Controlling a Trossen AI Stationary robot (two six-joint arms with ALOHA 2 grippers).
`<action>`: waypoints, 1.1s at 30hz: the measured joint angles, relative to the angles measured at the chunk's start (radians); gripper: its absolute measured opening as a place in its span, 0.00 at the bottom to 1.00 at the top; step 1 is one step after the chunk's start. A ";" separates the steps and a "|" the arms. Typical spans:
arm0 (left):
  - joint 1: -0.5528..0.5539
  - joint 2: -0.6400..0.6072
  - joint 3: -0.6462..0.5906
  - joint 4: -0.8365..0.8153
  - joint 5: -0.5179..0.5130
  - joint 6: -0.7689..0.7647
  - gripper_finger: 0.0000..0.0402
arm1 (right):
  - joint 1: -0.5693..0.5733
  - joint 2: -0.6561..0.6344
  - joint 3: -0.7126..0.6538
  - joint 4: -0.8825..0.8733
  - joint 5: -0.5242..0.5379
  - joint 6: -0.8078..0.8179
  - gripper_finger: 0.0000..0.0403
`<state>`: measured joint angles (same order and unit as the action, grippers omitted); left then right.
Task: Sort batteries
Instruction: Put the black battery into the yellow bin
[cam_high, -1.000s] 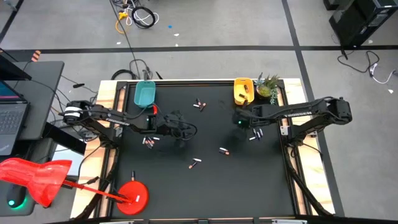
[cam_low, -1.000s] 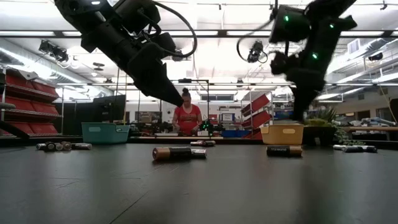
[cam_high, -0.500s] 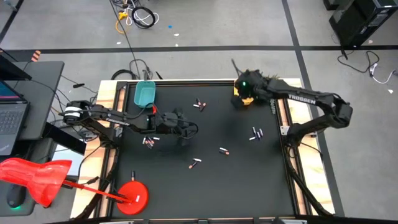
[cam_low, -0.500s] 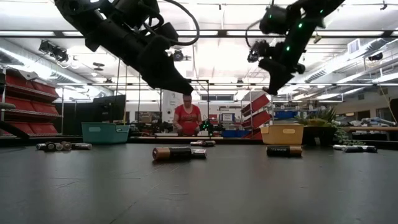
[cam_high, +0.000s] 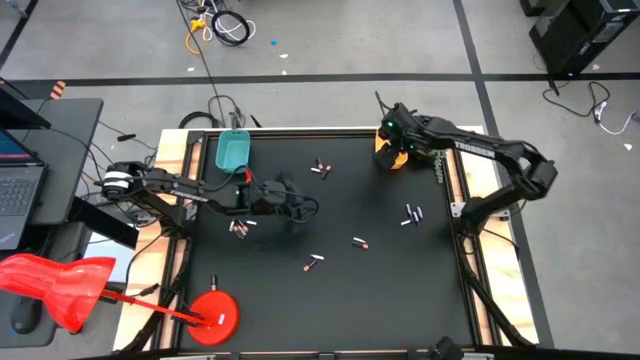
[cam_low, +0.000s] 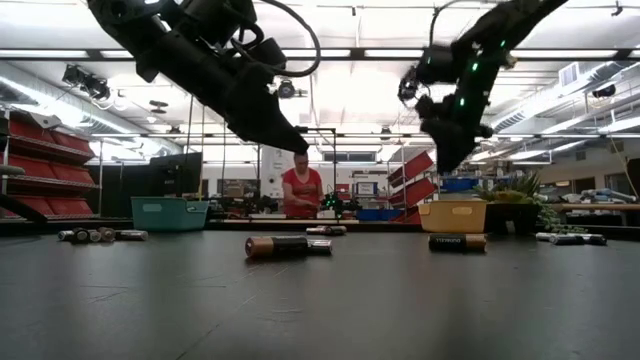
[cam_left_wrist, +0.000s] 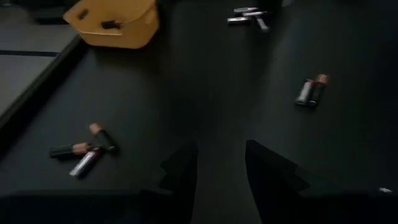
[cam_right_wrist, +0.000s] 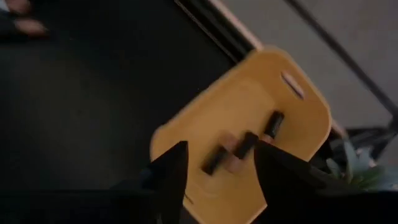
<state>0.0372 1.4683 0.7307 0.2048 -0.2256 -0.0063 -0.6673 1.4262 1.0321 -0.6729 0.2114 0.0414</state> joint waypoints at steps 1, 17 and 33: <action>0.000 0.000 0.000 0.002 -0.028 -0.001 0.35 | 0.021 -0.026 0.000 0.002 0.000 0.000 0.49; 0.005 -0.017 0.000 -0.085 -0.069 -0.154 0.33 | 0.450 -0.147 -0.387 0.934 -0.405 -0.085 0.39; -0.221 -0.150 0.002 -0.359 -0.070 -0.575 0.32 | 0.518 0.200 -0.438 1.429 -0.405 -0.134 0.38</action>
<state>-0.1841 1.3184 0.7322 -0.1541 -0.2954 -0.5813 -0.1493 1.6266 0.5945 0.7557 -0.1934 -0.0929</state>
